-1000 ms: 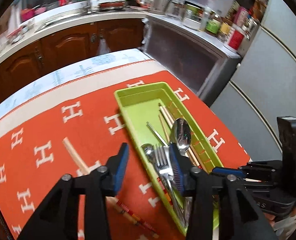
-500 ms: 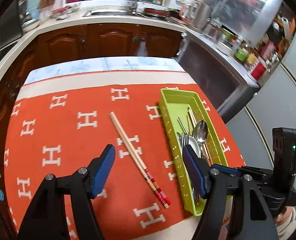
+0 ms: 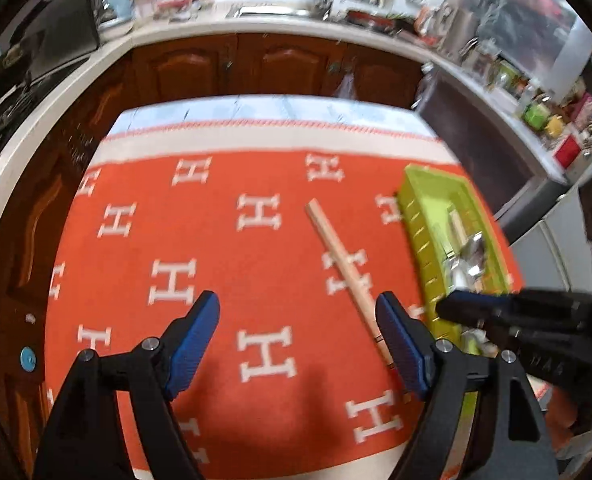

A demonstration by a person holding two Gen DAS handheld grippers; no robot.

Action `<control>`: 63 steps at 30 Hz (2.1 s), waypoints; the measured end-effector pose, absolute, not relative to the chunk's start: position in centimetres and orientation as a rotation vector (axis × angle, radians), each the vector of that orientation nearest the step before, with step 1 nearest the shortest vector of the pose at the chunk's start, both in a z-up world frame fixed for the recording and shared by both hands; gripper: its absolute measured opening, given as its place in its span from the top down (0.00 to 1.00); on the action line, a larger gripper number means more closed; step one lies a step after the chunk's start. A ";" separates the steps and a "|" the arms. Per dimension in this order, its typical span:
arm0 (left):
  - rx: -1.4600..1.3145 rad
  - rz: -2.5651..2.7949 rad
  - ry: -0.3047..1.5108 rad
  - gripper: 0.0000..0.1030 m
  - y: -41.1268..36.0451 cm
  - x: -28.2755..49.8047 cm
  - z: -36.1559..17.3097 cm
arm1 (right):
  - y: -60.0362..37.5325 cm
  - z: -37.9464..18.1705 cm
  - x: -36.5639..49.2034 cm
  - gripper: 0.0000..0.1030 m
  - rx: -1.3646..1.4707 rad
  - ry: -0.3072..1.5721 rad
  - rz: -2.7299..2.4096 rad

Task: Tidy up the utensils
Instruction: 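Close the right tool on the wooden red-tipped chopsticks, then lift one wooden chopstick with the right tool while the left tool grasps the other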

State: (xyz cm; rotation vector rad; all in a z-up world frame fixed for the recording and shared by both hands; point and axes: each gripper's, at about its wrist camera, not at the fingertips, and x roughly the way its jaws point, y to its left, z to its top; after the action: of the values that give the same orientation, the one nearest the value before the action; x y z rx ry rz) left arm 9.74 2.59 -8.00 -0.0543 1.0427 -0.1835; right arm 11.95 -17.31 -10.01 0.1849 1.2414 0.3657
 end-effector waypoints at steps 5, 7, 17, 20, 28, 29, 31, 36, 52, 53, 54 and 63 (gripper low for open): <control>-0.036 -0.150 1.094 0.24 3.0 9.8 -10.4 | -15.2 -12.1 14.4 0.84 0.164 1.333 0.375; -0.042 -0.147 1.109 0.24 3.2 9.9 -11.1 | -14.7 -12.8 15.1 0.84 0.146 1.355 0.380; -0.086 -0.131 1.150 0.24 4.6 10.8 -13.2 | -13.0 -16.7 18.0 0.85 0.060 1.452 0.365; -0.109 -0.117 1.166 0.24 5.4 11.2 -13.8 | -12.7 -17.6 18.7 0.85 0.058 1.477 0.360; -0.135 -0.122 1.189 0.24 6.1 11.7 -14.7 | -11.8 -19.5 19.5 0.93 0.009 1.507 0.354; -0.133 -0.123 1.190 0.24 6.0 11.7 -14.8 | -11.6 -19.5 19.6 0.93 0.002 1.506 0.354; -0.127 -0.126 1.189 0.24 5.8 11.7 -14.8 | -11.3 -19.5 19.6 0.93 -0.027 1.501 0.356; -0.126 -0.132 1.191 0.24 5.6 11.8 -14.9 | -10.5 -19.8 19.1 0.93 -0.104 1.510 0.368; -0.147 -0.161 1.185 0.24 4.6 11.7 -14.4 | -10.6 -19.3 17.1 0.95 -0.059 1.407 0.385; -0.142 -0.164 1.186 0.24 4.3 11.7 -14.4 | -11.2 -19.1 16.9 0.95 -0.035 1.406 0.381; -0.139 -0.165 1.186 0.24 4.2 11.7 -14.4 | -11.7 -18.9 16.8 0.95 -0.001 1.402 0.377; -0.079 -0.175 1.193 0.24 0.2 12.4 -14.2 | -17.6 -14.5 14.3 0.95 0.270 1.311 0.397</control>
State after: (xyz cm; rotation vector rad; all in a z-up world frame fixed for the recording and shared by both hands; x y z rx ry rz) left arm 12.43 0.17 -14.25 -0.0786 1.1935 -0.1746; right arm 14.32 -17.62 -14.45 0.2696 1.3106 0.3971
